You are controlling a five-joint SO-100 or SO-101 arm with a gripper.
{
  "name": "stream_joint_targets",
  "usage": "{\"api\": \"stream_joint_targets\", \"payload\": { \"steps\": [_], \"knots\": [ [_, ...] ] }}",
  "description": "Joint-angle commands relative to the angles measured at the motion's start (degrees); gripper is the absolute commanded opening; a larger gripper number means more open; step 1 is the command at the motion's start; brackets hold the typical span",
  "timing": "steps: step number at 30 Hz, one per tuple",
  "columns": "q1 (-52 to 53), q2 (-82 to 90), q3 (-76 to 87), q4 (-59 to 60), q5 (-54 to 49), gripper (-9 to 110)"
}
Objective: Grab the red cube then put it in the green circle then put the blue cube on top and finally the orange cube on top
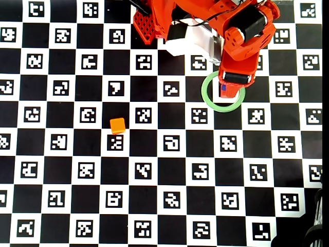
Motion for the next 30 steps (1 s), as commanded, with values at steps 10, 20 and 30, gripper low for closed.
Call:
{"api": "stream_joint_targets", "payload": {
  "steps": [10, 20, 30],
  "knots": [
    [-0.26, -2.2, 7.29, -4.83, -2.46, 3],
    [-1.23, -4.13, 16.79, -14.24, -4.04, 3],
    [-1.23, -5.71, 20.04, -18.63, -6.5, 3]
  ]
}}
